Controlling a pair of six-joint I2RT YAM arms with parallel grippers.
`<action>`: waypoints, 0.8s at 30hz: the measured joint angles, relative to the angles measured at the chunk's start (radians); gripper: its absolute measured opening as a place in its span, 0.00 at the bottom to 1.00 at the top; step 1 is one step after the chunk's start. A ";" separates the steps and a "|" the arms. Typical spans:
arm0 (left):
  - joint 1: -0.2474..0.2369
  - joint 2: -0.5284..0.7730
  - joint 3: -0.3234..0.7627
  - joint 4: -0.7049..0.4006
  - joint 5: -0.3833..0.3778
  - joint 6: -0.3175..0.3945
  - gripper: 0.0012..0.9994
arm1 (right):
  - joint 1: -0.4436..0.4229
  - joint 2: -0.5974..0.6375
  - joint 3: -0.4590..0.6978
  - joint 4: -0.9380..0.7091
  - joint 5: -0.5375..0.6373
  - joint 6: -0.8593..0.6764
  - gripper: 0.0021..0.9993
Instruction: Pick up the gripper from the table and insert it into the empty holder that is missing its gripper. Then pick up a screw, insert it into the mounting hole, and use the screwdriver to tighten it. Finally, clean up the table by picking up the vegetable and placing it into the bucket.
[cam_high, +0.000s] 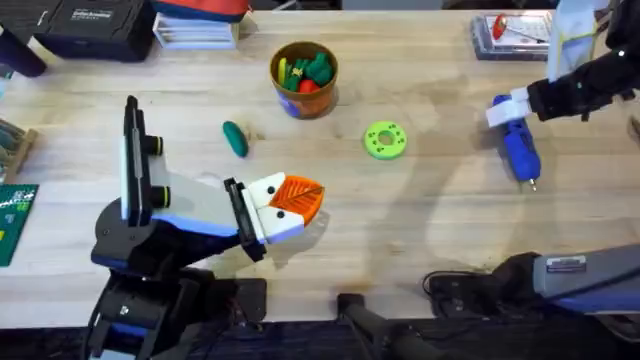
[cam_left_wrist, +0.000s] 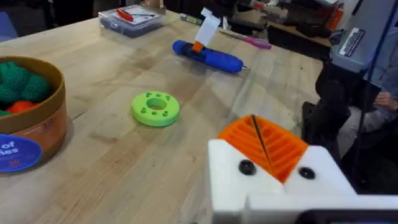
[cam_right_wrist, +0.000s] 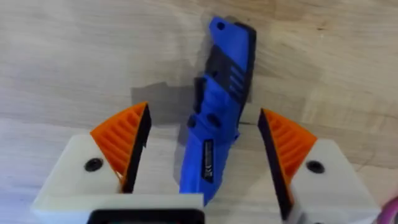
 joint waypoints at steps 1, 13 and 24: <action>0.000 0.000 0.000 0.000 0.000 0.000 0.00 | -0.011 0.017 0.003 0.008 -0.006 -0.011 0.99; 0.000 0.000 0.000 0.000 0.000 0.000 0.00 | -0.039 0.139 0.009 0.136 -0.058 -0.077 0.99; 0.000 0.000 0.000 0.000 0.000 0.000 0.00 | -0.043 0.209 0.024 0.163 -0.078 -0.081 0.95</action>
